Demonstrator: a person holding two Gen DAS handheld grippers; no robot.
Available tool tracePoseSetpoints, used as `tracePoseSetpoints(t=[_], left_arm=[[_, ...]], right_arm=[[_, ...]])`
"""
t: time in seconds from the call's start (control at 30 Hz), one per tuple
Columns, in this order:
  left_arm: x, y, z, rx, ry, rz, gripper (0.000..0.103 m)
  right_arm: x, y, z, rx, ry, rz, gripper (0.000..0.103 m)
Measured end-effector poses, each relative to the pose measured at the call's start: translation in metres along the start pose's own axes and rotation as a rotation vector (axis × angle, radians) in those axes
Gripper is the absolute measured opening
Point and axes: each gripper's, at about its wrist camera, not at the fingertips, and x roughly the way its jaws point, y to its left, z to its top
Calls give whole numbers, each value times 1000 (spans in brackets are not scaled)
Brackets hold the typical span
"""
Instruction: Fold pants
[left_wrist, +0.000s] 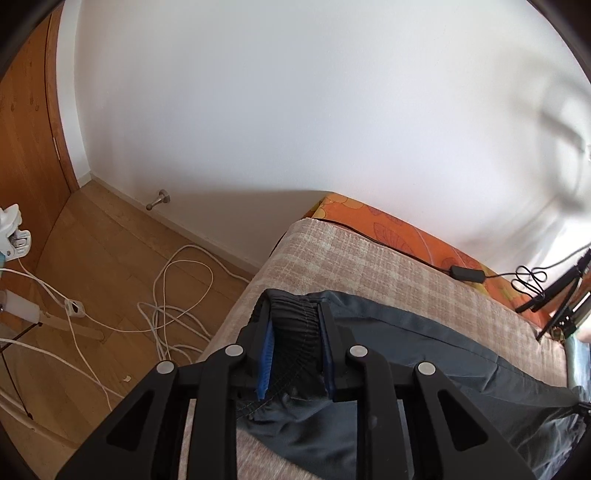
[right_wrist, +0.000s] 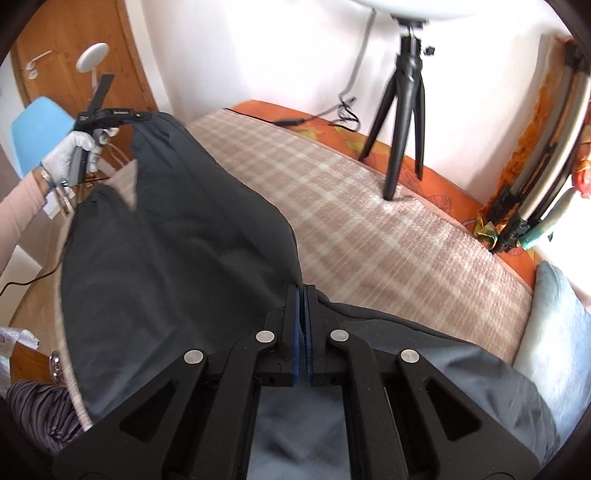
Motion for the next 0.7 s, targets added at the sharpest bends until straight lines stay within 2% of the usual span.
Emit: tracePoseSetpoints(t=[0.1, 0.27, 0.47, 0.7], left_arm=[[-21, 12, -13, -16, -18, -25, 19], [-55, 30, -46, -12, -38, -26, 19], [-92, 65, -104, -38, -23, -55, 19], [-112, 89, -158, -38, 23, -31, 20]], right_arm=[[-18, 21, -17, -17, -3, 18, 3], [-41, 65, -54, -55, 12, 76, 3], [-41, 101, -98, -69, 100, 121, 3], [-33, 121, -127, -100, 180, 112, 3]])
